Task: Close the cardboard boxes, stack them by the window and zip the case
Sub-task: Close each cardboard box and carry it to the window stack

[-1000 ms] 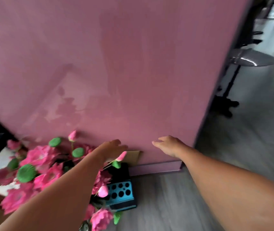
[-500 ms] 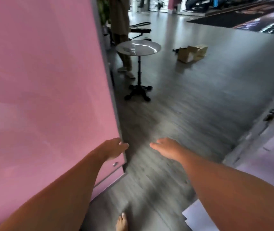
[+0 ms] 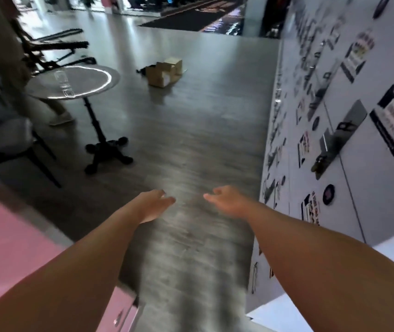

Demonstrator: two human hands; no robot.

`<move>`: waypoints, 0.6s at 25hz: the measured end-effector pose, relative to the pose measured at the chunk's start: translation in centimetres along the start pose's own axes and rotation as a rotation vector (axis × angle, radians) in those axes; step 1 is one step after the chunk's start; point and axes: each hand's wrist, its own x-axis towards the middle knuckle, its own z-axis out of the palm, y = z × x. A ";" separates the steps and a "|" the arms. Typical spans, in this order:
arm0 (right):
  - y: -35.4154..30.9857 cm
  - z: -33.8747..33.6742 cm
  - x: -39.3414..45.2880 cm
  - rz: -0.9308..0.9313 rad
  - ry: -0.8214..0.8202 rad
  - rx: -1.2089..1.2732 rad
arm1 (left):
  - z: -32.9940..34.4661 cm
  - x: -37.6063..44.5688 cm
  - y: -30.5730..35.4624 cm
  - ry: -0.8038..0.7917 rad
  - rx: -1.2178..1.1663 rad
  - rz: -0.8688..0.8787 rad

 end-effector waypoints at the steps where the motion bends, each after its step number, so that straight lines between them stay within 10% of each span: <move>1: 0.1 -0.6 1.2 0.017 0.003 0.001 | -0.4 1.8 0.6 -0.008 0.001 0.014; 15: -2.3 -15.5 33.9 0.045 0.013 -0.047 | -12.5 35.9 9.9 -0.037 0.171 0.115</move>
